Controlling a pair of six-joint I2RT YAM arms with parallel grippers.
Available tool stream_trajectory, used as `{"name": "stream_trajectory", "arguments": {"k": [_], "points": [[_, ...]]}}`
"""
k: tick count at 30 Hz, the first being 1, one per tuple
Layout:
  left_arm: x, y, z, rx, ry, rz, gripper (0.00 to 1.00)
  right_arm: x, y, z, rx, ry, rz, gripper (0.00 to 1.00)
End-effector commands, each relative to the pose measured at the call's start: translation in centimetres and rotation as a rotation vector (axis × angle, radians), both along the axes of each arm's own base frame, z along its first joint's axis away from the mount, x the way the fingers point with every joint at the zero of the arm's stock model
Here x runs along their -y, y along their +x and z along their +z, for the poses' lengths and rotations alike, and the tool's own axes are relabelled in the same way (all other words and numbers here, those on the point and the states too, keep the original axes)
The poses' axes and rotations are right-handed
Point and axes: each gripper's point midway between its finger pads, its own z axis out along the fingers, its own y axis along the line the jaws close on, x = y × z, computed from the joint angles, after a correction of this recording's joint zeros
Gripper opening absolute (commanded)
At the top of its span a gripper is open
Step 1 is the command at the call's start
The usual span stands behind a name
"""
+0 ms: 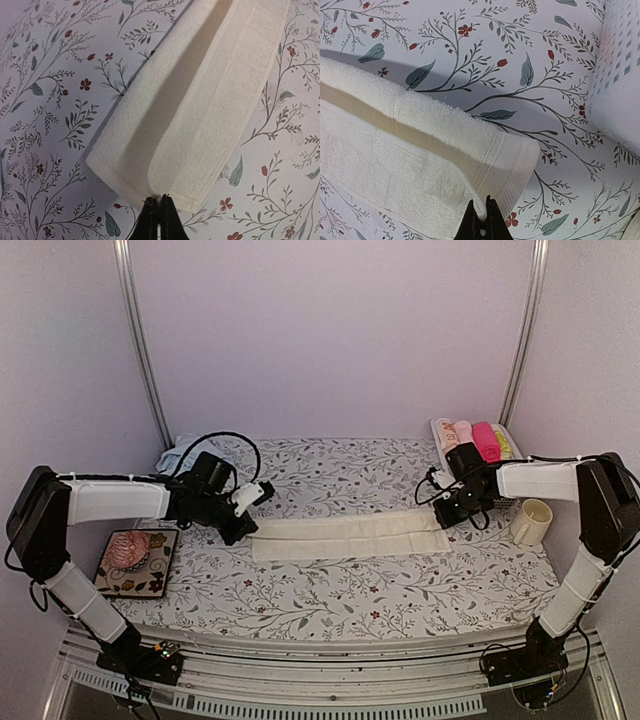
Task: Roll the towels
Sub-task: Fold the towel at the center of the board.
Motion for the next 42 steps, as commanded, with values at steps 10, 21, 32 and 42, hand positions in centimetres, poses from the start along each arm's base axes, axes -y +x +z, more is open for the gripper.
{"name": "stream_trajectory", "arguments": {"k": [10,21,32,42], "points": [[0.3,-1.2,-0.1,-0.027,-0.003,-0.013,0.00,-0.2,-1.2,0.3,-0.003,0.002,0.006,0.02],[-0.3,-0.7,0.5,0.010,0.017,0.019,0.00,0.4,-1.1,1.6,0.043,-0.011,-0.016,0.02],[-0.2,-1.7,0.5,-0.014,-0.001,0.001,0.00,0.6,-1.8,0.8,0.019,-0.018,-0.016,0.02],[0.8,-2.5,-0.9,-0.062,0.001,-0.023,0.00,0.4,-2.0,0.2,-0.001,-0.013,-0.004,0.02]]}}
